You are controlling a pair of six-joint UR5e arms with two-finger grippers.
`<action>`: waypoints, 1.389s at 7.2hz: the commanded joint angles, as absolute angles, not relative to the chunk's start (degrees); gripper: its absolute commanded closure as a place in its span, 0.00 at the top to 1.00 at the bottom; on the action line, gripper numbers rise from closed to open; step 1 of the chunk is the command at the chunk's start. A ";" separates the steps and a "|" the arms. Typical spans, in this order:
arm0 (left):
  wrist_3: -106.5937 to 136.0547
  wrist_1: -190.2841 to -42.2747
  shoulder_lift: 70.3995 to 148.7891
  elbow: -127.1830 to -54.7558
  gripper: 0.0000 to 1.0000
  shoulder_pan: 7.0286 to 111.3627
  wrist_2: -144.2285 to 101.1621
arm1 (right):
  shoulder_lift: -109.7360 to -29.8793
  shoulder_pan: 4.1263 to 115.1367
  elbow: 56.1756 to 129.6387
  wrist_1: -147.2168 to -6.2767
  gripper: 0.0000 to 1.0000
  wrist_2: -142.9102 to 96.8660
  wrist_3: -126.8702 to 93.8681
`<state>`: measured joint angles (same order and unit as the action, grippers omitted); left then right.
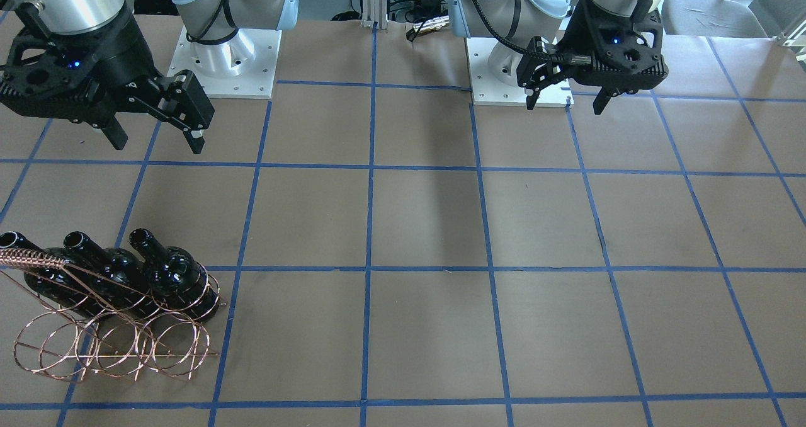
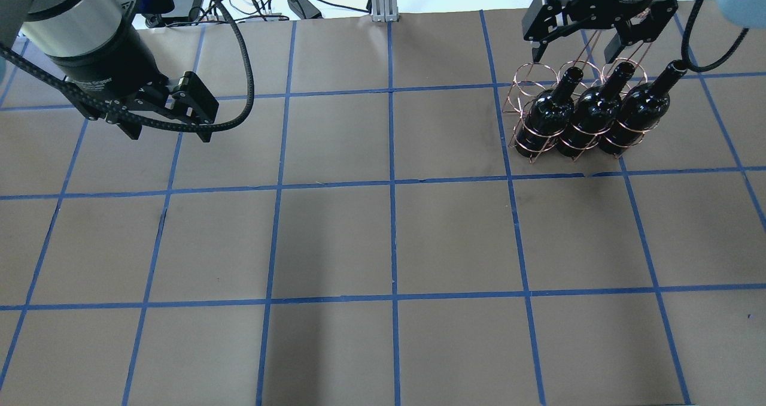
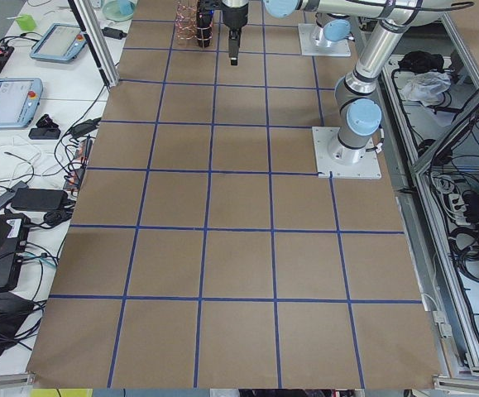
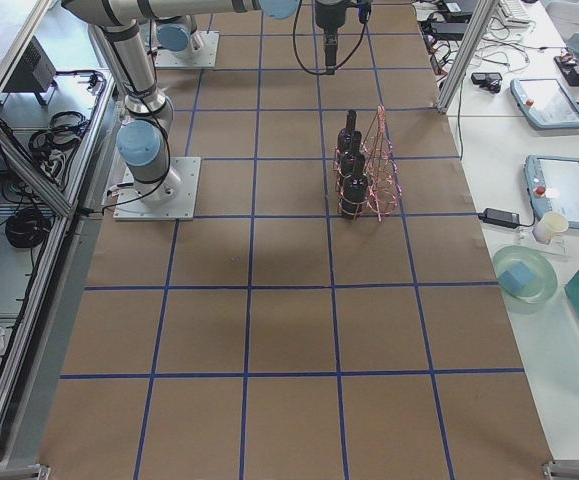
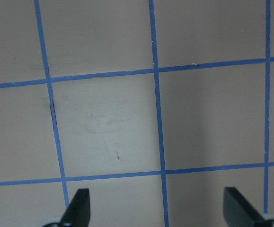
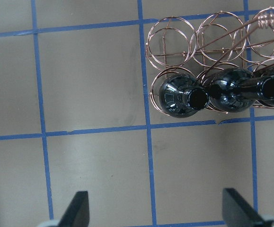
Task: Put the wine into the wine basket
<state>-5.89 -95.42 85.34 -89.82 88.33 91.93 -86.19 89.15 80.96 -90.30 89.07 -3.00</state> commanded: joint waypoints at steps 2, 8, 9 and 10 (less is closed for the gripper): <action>-5.89 -95.45 85.34 -90.00 1.00 88.33 92.02 | -87.44 90.26 83.56 -89.03 1.00 88.77 -3.60; -5.98 -94.75 85.34 -90.26 1.00 88.33 91.67 | -88.68 90.26 86.04 -95.98 1.00 88.68 -3.78; -5.89 -94.75 85.34 -90.26 1.00 88.33 91.76 | -88.68 90.26 86.04 -95.98 1.00 88.51 -3.69; -5.89 -94.83 85.34 -90.26 1.00 88.33 91.84 | -88.68 90.26 86.04 -95.98 1.00 88.51 -3.69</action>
